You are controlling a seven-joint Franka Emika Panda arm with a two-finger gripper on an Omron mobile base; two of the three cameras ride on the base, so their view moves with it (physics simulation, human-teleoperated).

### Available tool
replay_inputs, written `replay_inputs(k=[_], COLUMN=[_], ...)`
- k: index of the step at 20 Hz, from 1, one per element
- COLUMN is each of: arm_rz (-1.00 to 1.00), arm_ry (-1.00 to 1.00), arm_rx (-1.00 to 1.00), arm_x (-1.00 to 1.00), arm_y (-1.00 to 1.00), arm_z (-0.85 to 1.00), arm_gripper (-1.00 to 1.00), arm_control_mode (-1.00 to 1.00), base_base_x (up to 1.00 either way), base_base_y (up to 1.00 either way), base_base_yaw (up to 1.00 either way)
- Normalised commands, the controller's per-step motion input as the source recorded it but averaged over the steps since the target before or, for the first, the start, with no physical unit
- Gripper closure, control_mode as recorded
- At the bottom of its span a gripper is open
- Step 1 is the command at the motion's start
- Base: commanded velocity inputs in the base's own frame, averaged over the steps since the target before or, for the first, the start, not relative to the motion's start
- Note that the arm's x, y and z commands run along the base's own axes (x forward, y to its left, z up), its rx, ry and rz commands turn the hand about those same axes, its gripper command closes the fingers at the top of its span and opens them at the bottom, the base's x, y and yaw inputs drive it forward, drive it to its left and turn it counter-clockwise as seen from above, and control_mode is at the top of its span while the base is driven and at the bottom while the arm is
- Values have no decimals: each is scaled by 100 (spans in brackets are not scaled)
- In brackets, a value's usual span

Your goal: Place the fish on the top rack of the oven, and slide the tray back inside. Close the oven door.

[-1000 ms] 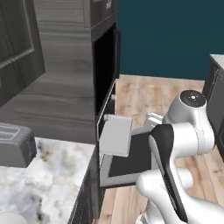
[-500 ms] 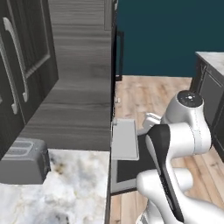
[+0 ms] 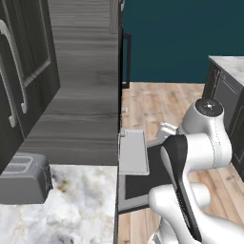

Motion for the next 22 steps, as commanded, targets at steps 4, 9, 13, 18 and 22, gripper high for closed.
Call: replay_inputs(k=[4, 9, 13, 18, 22], arm_rz=[0, 0, 0, 0, 0], arm_ry=[0, 0, 0, 0, 0], arm_rx=[0, 0, 0, 0, 0], arm_x=[0, 0, 0, 0, 0], arm_y=[0, 0, 0, 0, 0], arm_z=[0, 0, 0, 0, 0], arm_gripper=[100, 100, 100, 100, 100], arm_control_mode=[100, 100, 100, 100, 100], base_base_x=[15, 12, 14, 13, 6], base_base_y=[-12, -25, -28, -38, -62], base_base_yaw=[0, 0, 0, 0, 0])
